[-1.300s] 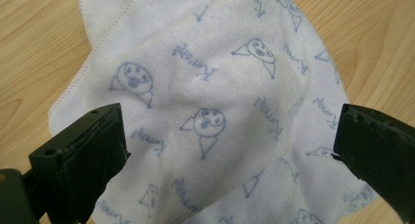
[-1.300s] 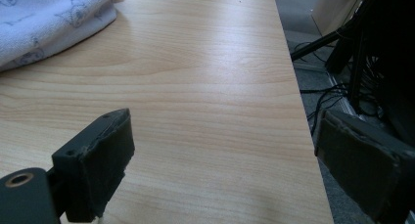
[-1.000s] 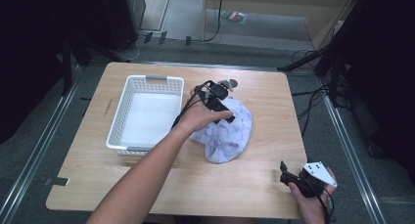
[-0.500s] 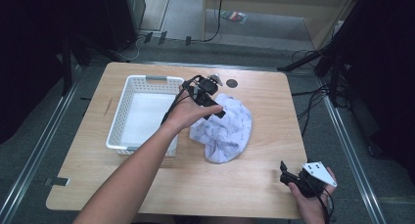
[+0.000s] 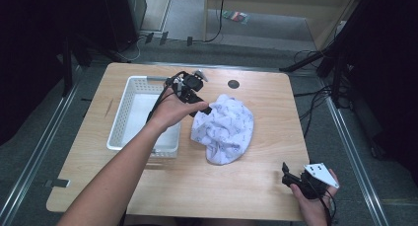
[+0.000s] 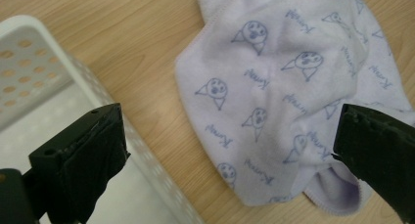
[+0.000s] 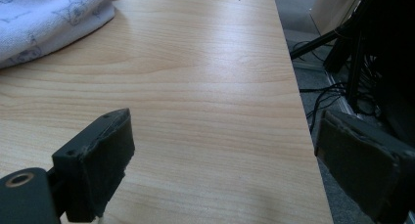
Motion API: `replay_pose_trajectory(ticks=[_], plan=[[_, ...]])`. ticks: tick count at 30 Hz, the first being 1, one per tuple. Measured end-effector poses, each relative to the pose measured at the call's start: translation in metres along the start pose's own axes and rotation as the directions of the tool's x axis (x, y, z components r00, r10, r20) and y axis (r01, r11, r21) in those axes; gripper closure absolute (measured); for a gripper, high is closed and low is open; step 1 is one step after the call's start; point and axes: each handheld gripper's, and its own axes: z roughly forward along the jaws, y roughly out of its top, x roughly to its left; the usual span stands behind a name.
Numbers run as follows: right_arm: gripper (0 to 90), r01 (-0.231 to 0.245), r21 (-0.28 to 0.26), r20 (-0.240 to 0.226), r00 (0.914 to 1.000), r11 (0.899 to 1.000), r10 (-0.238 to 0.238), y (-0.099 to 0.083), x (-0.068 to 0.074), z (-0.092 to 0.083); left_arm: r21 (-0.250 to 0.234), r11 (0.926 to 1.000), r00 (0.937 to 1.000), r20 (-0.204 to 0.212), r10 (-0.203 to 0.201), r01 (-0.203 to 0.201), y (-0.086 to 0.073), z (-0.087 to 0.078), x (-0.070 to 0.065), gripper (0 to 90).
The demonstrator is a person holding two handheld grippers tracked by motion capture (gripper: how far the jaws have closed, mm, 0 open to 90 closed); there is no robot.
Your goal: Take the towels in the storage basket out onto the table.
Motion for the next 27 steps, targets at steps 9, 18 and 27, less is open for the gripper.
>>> replay_pose_trajectory(ticks=[9,18,27], plan=[[7.8,0.001,0.004,0.004,1.0,1.0,-0.001,0.0,0.0,0.0,-0.002,0.9997,0.9996,-0.015,-0.025,0.025,-0.016,-0.009,0.019,0.0],[7.8,-0.001,0.01,0.007,1.0,1.0,0.001,0.0,0.001,0.0,0.001,0.9989,0.9984,-0.032,-0.047,0.047,-0.034,-0.021,0.04,0.0],[8.0,-0.003,0.012,0.009,1.0,1.0,0.003,0.0,0.001,0.001,-0.004,0.9972,0.9966,-0.036,-0.074,0.074,-0.053,-0.028,0.06,0.0]])
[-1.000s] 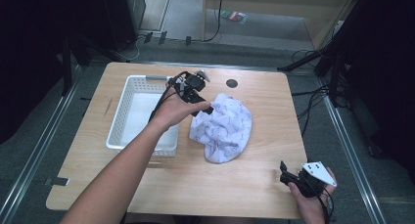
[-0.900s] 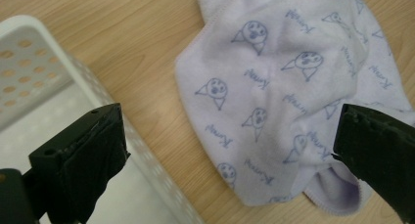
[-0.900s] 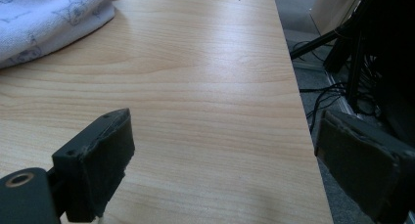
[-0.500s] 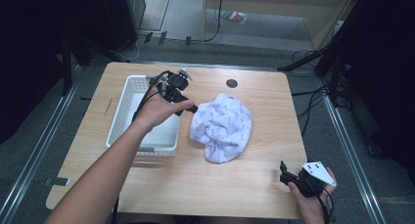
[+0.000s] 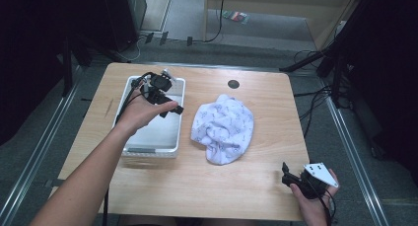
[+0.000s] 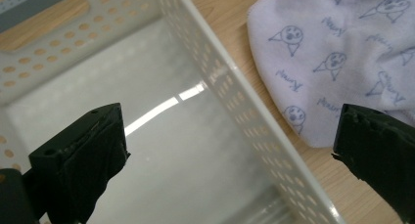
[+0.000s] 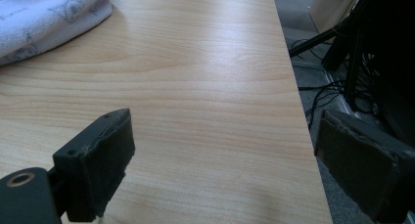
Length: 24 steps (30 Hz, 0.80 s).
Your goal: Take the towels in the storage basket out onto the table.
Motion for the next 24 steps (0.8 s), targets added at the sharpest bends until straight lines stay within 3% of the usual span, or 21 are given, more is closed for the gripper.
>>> replay_pose_trajectory(ticks=[3,14,24], plan=[[8.1,0.004,-0.002,0.0,1.0,1.0,-0.004,0.0,0.0,0.0,-0.002,0.9999,0.9998,0.011,-0.014,0.014,-0.007,-0.002,0.007,0.0],[8.1,0.005,0.0,0.006,1.0,1.0,-0.005,0.0,0.0,0.0,0.016,0.9993,0.999,-0.027,-0.034,0.035,-0.034,-0.004,0.029,0.0],[8.2,0.005,-0.001,0.008,1.0,1.0,-0.005,0.0,0.001,0.0,0.012,0.9984,0.9978,-0.036,-0.055,0.056,-0.06,-0.012,0.041,0.0]])
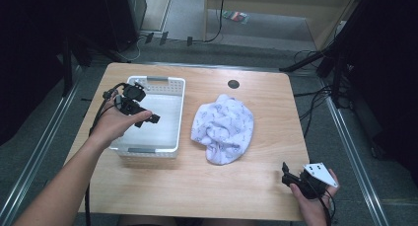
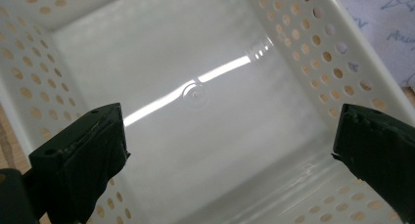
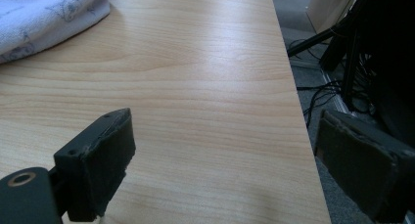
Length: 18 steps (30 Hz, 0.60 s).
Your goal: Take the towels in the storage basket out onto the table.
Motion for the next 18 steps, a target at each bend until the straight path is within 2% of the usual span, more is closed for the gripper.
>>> replay_pose_trajectory(ticks=[4,7,11,18], plan=[[8.2,0.0,-0.001,0.0,1.0,1.0,0.0,0.0,0.0,0.0,-0.005,0.9999,0.9999,-0.013,-0.009,0.009,-0.01,-0.003,0.007,0.0],[8.2,0.0,0.0,0.001,1.0,1.0,0.0,0.0,0.0,0.0,-0.016,0.9995,0.9996,-0.001,-0.027,0.027,-0.018,-0.006,0.01,0.0],[8.2,-0.001,0.0,0.001,1.0,1.0,0.001,0.0,0.0,0.0,-0.043,0.9981,0.999,0.006,-0.043,0.043,-0.028,-0.011,0.012,0.0],[8.3,-0.002,0.001,0.003,1.0,1.0,0.002,0.0,0.0,0.0,-0.061,0.9963,0.9981,0.0,-0.061,0.061,-0.047,-0.02,0.015,0.0]])
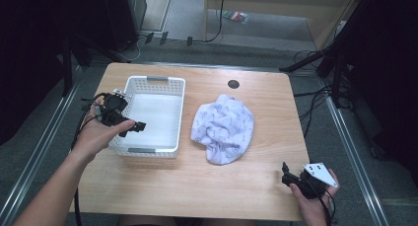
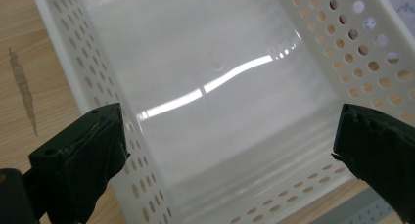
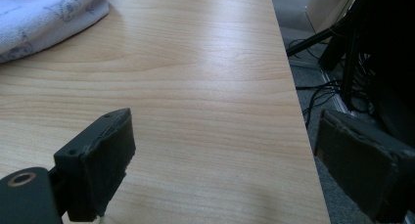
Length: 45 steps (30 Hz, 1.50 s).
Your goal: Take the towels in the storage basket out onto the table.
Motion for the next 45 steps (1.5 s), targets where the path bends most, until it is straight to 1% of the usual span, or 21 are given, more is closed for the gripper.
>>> replay_pose_trajectory(ticks=[2,4,5,9,10,15,16,18,20,22,25,28,32,37,40,41,42,45], plan=[[8.3,0.0,-0.001,0.001,1.0,1.0,0.0,0.0,0.0,0.0,-0.017,0.9998,0.9999,0.001,-0.011,0.011,-0.007,-0.004,0.003,0.0],[8.2,0.001,-0.002,0.002,1.0,1.0,-0.001,0.0,0.0,0.0,-0.026,0.9995,0.9997,-0.02,-0.017,0.017,-0.013,-0.006,0.005,0.0],[8.2,0.001,-0.001,0.002,1.0,1.0,-0.001,0.0,0.0,0.0,-0.028,0.9994,0.9995,-0.023,-0.023,0.022,-0.016,-0.007,0.006,0.0],[8.3,0.001,-0.001,0.002,1.0,1.0,-0.001,0.0,0.0,0.0,-0.044,0.9983,0.9991,-0.02,-0.038,0.037,-0.03,-0.008,0.008,0.0],[8.3,0.001,-0.001,0.002,1.0,1.0,-0.001,0.0,0.0,0.0,-0.045,0.9983,0.9992,-0.018,-0.037,0.036,-0.033,-0.009,0.009,0.0],[8.3,0.001,0.001,0.005,1.0,1.0,-0.001,0.0,0.0,0.0,-0.07,0.9953,0.9974,-0.021,-0.069,0.068,-0.049,-0.014,0.014,0.0],[8.3,0.002,0.002,0.004,1.0,1.0,-0.002,0.0,0.0,0.0,-0.07,0.9952,0.9972,-0.025,-0.07,0.068,-0.053,-0.015,0.015,0.0],[8.2,0.002,0.003,0.005,1.0,1.0,-0.002,0.0,0.0,0.0,-0.075,0.9943,0.9964,-0.032,-0.079,0.076,-0.059,-0.015,0.016,0.0],[8.3,0.004,0.003,0.006,1.0,1.0,-0.004,0.0,0.0,0.0,-0.077,0.9937,0.996,-0.03,-0.084,0.082,-0.066,-0.015,0.017,0.0],[8.3,0.004,0.002,0.007,1.0,1.0,-0.004,0.0,0.0,0.0,-0.085,0.992,0.9945,-0.04,-0.097,0.093,-0.073,-0.014,0.018,0.0],[8.3,0.003,0.003,0.008,1.0,1.0,-0.003,0.0,0.0,0.0,-0.085,0.991,0.9937,-0.035,-0.106,0.103,-0.081,-0.012,0.019,0.0],[8.2,0.002,0.004,0.009,1.0,1.0,-0.002,0.0,0.0,0.0,-0.098,0.9883,0.9917,-0.042,-0.122,0.117,-0.092,-0.013,0.023,0.0],[8.3,0.004,0.005,0.011,0.9999,1.0,-0.004,0.0,0.0,0.001,-0.117,0.984,0.9896,-0.036,-0.139,0.134,-0.104,-0.016,0.026,0.0],[8.2,0.007,0.007,0.014,0.9999,1.0,-0.007,0.0,0.001,0.001,-0.132,0.982,0.99,-0.023,-0.139,0.135,-0.119,-0.017,0.024,0.0],[8.3,0.006,0.009,0.015,0.9999,1.0,-0.007,0.0,0.001,0.001,-0.144,0.9787,0.9884,-0.021,-0.15,0.146,-0.127,-0.016,0.025,0.0],[8.3,0.007,0.009,0.015,0.9999,1.0,-0.007,0.0,0.001,0.001,-0.144,0.9787,0.9884,-0.021,-0.15,0.146,-0.127,-0.016,0.025,0.0],[8.3,0.007,0.008,0.016,0.9998,1.0,-0.007,0.0,0.001,0.001,-0.152,0.9769,0.9874,-0.027,-0.156,0.15,-0.131,-0.014,0.025,0.0],[8.3,0.007,0.008,0.016,0.9998,1.0,-0.007,0.0,0.001,0.001,-0.167,0.9743,0.9867,-0.034,-0.159,0.151,-0.137,-0.011,0.025,0.0]])
